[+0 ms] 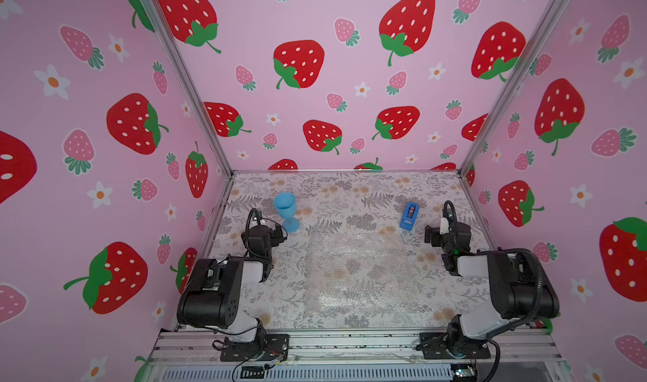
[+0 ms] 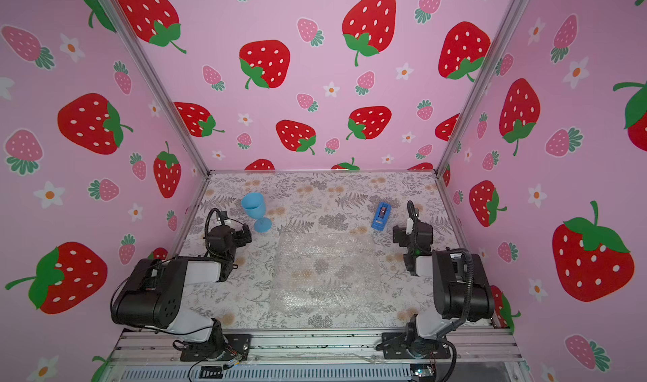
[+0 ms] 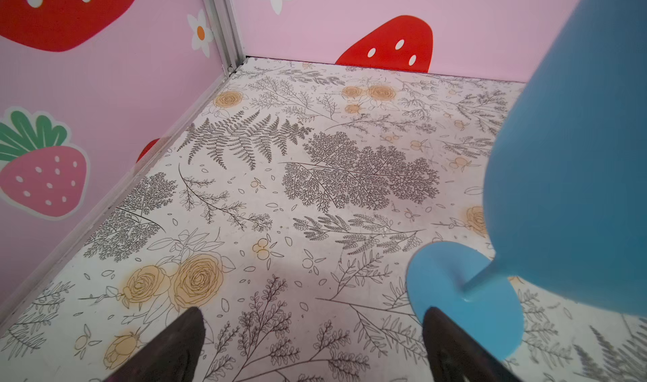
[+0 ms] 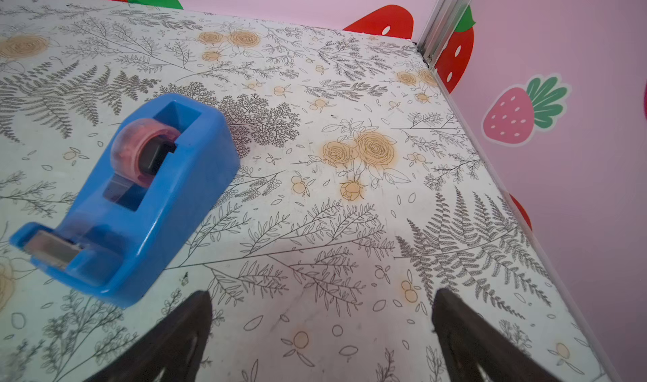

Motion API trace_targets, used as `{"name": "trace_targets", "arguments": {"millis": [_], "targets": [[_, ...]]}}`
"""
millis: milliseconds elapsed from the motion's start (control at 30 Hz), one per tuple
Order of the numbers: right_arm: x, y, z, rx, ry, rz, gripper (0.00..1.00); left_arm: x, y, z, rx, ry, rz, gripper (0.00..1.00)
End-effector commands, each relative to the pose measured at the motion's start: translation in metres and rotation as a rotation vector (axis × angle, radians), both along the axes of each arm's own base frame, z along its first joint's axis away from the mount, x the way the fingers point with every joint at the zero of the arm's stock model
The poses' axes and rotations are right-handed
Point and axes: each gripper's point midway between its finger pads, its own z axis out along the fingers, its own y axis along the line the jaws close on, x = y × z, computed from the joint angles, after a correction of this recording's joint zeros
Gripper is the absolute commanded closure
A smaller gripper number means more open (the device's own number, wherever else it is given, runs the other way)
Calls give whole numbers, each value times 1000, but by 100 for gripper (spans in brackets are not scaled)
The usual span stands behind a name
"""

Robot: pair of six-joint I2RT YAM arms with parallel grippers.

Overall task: Wrap wine glasses in bubble wrap
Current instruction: Pick up the wine glass at the center of the board.

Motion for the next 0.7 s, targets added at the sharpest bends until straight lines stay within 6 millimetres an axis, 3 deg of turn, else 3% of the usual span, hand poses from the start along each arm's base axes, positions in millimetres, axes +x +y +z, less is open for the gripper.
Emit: {"name": "trace_targets", "arguments": {"millis": [0,667], "targets": [[5,1,9,-14,-32,4,1,6,2,10,9,-28,13,1],[4,0,10,-13,-34,3,1,4,3,11,10,-33,17,1]]}}
